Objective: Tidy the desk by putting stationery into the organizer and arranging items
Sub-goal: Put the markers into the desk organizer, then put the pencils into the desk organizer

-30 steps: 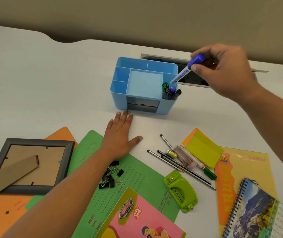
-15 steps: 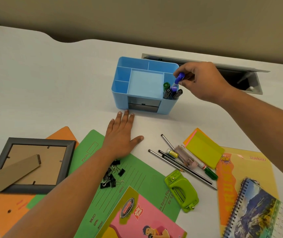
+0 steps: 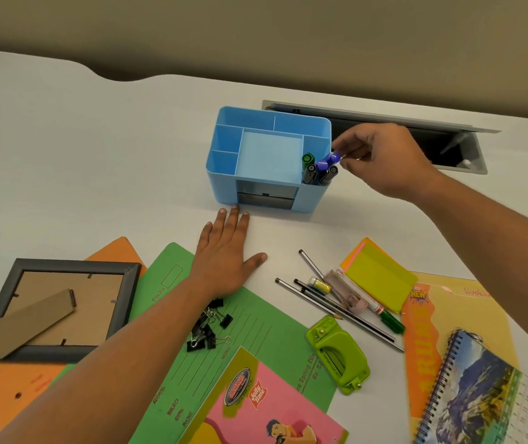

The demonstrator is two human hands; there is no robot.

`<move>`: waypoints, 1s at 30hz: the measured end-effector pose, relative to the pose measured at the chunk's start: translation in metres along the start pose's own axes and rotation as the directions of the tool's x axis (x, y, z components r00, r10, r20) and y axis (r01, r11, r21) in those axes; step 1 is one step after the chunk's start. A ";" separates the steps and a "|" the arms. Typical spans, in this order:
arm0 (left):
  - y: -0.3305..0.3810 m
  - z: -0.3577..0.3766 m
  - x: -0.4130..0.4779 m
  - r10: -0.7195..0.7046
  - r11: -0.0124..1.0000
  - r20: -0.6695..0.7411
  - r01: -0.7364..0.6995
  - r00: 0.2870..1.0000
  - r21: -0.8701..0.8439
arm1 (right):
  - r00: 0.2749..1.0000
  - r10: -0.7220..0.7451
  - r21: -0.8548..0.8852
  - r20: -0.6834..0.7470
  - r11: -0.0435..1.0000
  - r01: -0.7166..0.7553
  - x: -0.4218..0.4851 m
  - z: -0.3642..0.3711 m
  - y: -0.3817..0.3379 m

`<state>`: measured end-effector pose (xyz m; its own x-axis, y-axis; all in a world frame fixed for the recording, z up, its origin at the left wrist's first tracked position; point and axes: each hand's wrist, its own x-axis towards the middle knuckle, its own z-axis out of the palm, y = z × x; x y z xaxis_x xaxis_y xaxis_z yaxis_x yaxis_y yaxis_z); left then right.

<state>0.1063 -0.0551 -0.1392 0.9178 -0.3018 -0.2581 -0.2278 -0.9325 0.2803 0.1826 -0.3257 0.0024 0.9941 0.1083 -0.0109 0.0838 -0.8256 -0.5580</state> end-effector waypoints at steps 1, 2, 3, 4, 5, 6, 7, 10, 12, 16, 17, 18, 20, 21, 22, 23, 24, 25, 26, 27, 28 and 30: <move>0.000 0.000 0.000 -0.002 1.000 0.001 0.002 1.000 0.003 | 0.998 0.025 0.027 -0.053 0.999 -0.023 -0.005 0.002 0.004; 0.001 0.000 -0.001 -0.004 1.000 0.000 0.004 1.000 0.005 | 0.992 0.059 0.074 -0.116 0.996 -0.051 -0.011 0.005 0.008; 0.001 0.000 -0.001 -0.005 1.000 -0.002 0.005 1.000 0.005 | 0.979 0.108 0.143 -0.173 0.986 -0.084 -0.020 0.011 0.013; 0.002 0.000 0.000 -0.006 1.000 -0.005 0.006 1.000 -0.001 | 0.963 0.166 0.218 -0.213 0.969 -0.119 -0.030 0.018 0.019; 0.002 -0.001 0.000 -0.005 1.000 -0.008 0.005 1.000 -0.011 | 0.948 0.219 0.280 -0.229 0.948 -0.152 -0.041 0.026 0.022; 0.003 -0.003 0.000 -0.001 1.000 -0.010 0.001 1.000 -0.021 | 0.939 0.258 0.315 -0.225 0.932 -0.181 -0.055 0.034 0.024; 0.003 -0.006 0.000 0.005 0.999 -0.015 -0.006 1.000 -0.031 | 0.936 0.280 0.334 -0.211 0.921 -0.200 -0.068 0.042 0.026; 0.002 -0.015 -0.008 0.009 0.997 -0.053 -0.013 0.999 -0.074 | 0.941 0.291 0.375 -0.172 0.903 -0.211 -0.113 0.060 0.022; 0.002 -0.021 -0.018 -0.008 0.994 -0.093 -0.002 0.996 -0.112 | 0.939 0.302 0.391 -0.166 0.894 -0.219 -0.138 0.068 0.020; -0.002 -0.025 -0.047 -0.032 0.992 -0.145 0.014 0.989 -0.124 | 0.938 0.310 0.382 -0.152 0.894 -0.233 -0.174 0.080 0.017; -0.004 -0.025 -0.055 -0.038 0.991 -0.153 0.018 0.988 -0.130 | 0.939 0.309 0.368 -0.152 0.899 -0.236 -0.180 0.082 0.017; -0.006 -0.024 -0.062 -0.044 0.991 -0.163 0.022 0.986 -0.135 | 0.940 0.305 0.352 -0.154 0.906 -0.236 -0.185 0.083 0.016; -0.009 -0.024 -0.075 -0.059 0.989 -0.179 0.034 0.982 -0.141 | 0.943 0.294 0.308 -0.156 0.922 -0.236 -0.193 0.084 0.016; -0.010 -0.024 -0.080 -0.068 0.989 -0.180 0.042 0.981 -0.143 | 0.945 0.290 0.282 -0.150 0.929 -0.240 -0.197 0.085 0.016; -0.011 -0.023 -0.085 -0.076 0.988 -0.179 0.050 0.981 -0.145 | 0.948 0.286 0.255 -0.137 0.935 -0.245 -0.200 0.085 0.017; -0.012 -0.021 -0.091 -0.080 0.988 -0.179 0.054 0.981 -0.147 | 0.951 0.284 0.226 -0.121 0.941 -0.252 -0.203 0.085 0.019; -0.013 -0.020 -0.096 -0.082 0.988 -0.185 0.055 0.979 -0.147 | 0.954 0.281 0.195 -0.104 0.946 -0.257 -0.205 0.085 0.020; -0.014 -0.019 -0.100 -0.082 0.988 -0.194 0.054 0.978 -0.148 | 0.956 0.278 0.161 -0.089 0.952 -0.262 -0.207 0.085 0.020; -0.015 -0.018 -0.105 -0.080 0.987 -0.201 0.050 0.976 -0.151 | 0.958 0.275 0.122 -0.078 0.957 -0.265 -0.209 0.084 0.021; -0.015 -0.017 -0.108 -0.076 0.987 -0.204 0.044 0.976 -0.157 | 0.959 0.276 0.081 -0.069 0.959 -0.270 -0.212 0.084 0.022; -0.014 -0.016 -0.111 -0.067 0.986 -0.205 0.033 0.977 -0.164 | 0.958 0.280 0.042 -0.061 0.960 -0.278 -0.214 0.083 0.023; -0.012 -0.017 -0.117 -0.037 0.985 -0.212 0.000 0.977 -0.174 | 0.951 0.303 -0.035 -0.060 0.952 -0.305 -0.221 0.082 0.025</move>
<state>0.0070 -0.0055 -0.0963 0.9736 -0.2183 -0.0667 -0.1682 -0.8837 0.4369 -0.0404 -0.3252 -0.0768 0.9751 -0.1800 -0.1298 -0.2211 -0.8379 -0.4991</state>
